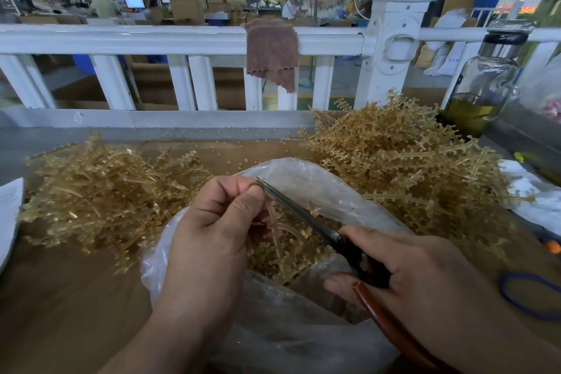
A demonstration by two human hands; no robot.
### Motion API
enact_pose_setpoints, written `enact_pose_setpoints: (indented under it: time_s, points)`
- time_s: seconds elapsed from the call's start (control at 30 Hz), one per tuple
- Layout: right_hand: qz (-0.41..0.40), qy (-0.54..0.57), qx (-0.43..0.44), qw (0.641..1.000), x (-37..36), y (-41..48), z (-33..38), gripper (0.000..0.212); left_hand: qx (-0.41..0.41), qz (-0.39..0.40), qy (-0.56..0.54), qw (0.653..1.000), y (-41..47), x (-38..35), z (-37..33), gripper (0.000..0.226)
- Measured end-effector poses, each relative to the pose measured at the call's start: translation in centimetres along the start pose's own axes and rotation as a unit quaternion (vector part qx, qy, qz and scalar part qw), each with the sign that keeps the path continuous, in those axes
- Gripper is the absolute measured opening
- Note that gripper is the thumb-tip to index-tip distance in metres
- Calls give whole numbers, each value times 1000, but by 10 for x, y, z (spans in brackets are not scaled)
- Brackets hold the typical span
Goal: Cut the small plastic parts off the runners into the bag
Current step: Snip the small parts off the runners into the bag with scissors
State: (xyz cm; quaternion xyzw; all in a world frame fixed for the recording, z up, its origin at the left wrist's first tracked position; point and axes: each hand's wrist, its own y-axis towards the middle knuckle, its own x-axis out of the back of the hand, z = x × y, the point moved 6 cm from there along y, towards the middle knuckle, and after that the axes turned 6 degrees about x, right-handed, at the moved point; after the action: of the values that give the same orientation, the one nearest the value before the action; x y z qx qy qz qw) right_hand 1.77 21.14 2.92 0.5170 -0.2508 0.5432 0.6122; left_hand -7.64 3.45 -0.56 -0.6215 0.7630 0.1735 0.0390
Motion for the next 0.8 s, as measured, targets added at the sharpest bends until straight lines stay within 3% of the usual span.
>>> enact_pose_setpoints:
  time_s: [0.17,0.3,0.47,0.63,0.8]
  points:
    - [6,11,-15,1000,0,0,0,67,3,2,3,1000,0,2,2,14]
    - [21,9,-18,1000,2,1,0,77,4,4,6,1000,0,3,1,13]
    - [15,0,-19,1000,4,2,1,67,5,3,9,1000,1,1,-1,14]
    - [24,21,-25,999,4,0,1,84,10,8,2,1000,0,-1,-3,15]
    - [38,34,-33,998,-1,-2,-1,80,7,0,3,1000,-2,-1,-4,24]
